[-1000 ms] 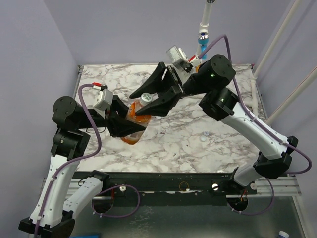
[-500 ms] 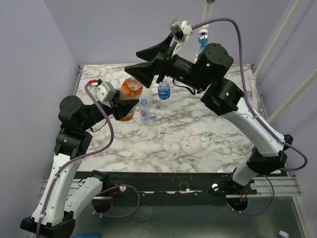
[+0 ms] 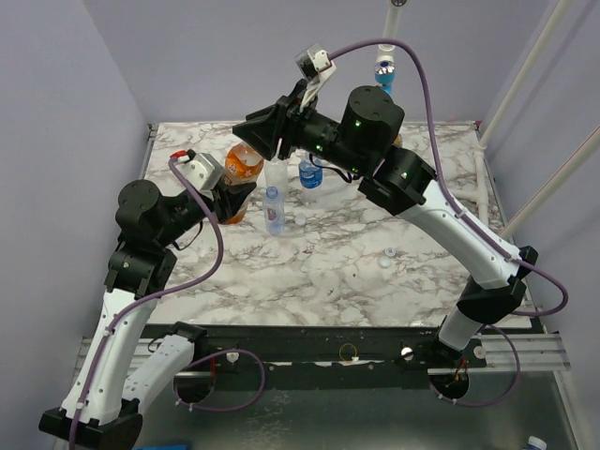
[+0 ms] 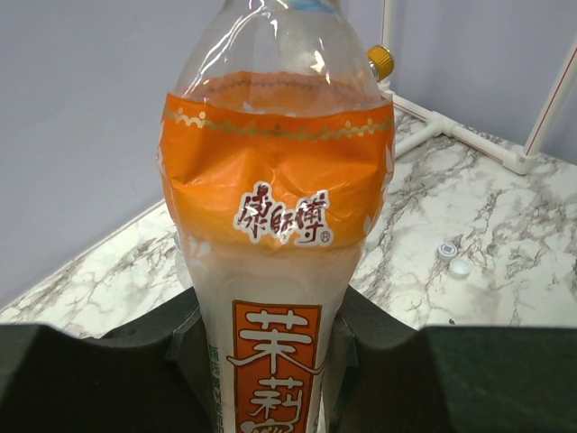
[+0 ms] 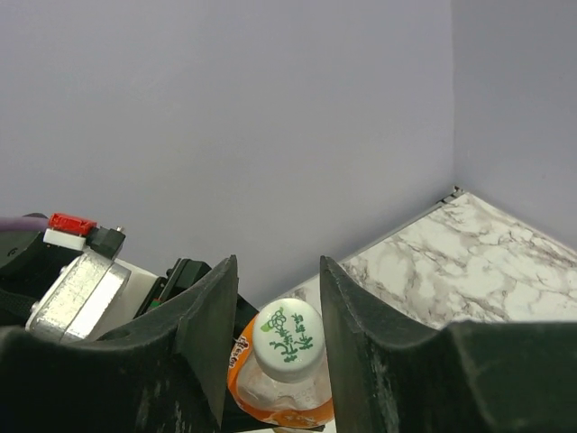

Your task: Unscrew the bottle caps

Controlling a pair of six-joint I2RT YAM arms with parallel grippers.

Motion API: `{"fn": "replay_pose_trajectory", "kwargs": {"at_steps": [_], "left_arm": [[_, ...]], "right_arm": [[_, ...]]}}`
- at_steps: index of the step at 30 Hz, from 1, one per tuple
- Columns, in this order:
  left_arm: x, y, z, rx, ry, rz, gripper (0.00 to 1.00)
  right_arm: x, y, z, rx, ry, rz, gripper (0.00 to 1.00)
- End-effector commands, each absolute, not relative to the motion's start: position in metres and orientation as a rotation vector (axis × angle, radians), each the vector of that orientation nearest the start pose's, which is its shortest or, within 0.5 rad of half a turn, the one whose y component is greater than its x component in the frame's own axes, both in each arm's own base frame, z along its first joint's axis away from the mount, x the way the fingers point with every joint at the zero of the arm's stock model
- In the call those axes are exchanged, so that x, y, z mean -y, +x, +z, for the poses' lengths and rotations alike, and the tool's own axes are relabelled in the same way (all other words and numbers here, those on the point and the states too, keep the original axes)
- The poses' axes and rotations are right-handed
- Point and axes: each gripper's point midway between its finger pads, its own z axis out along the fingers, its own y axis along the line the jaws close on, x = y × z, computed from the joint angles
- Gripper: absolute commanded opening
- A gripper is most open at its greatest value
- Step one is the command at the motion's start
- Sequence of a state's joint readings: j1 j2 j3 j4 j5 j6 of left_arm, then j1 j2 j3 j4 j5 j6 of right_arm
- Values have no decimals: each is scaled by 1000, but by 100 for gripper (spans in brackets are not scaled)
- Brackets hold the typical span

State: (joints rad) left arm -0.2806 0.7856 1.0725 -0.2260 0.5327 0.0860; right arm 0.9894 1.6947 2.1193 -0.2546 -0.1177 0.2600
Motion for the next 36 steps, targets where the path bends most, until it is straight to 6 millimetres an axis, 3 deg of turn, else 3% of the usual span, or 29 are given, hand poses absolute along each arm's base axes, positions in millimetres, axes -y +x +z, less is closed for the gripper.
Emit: {"fn": "replay_pose_trajectory", "kwargs": {"at_steps": [1, 5, 23, 25, 28, 30, 33, 36], "left_arm": [[155, 249, 396, -1387, 682, -522, 13], [155, 248, 397, -1386, 676, -529, 13], [155, 244, 407, -1383, 642, -557, 13], [155, 244, 407, -1384, 640, -559, 13], [156, 244, 405, -1389, 638, -563, 13], [156, 244, 405, -1389, 640, -566, 13], [157, 244, 403, -1393, 642, -570, 13], [157, 244, 402, -1396, 642, -576, 13]], "right_arm": [[-441, 249, 530, -1368, -612, 1126, 44], [-445, 255, 520, -1401, -599, 1112, 45], [-436, 266, 512, -1410, -531, 1053, 52], [-433, 265, 515, -1393, -523, 1059, 47], [-427, 259, 525, -1352, -510, 1082, 30], [-426, 255, 528, -1332, -517, 1095, 27], [-425, 252, 532, -1314, -524, 1106, 29], [-423, 248, 537, -1288, -534, 1119, 41]]}}
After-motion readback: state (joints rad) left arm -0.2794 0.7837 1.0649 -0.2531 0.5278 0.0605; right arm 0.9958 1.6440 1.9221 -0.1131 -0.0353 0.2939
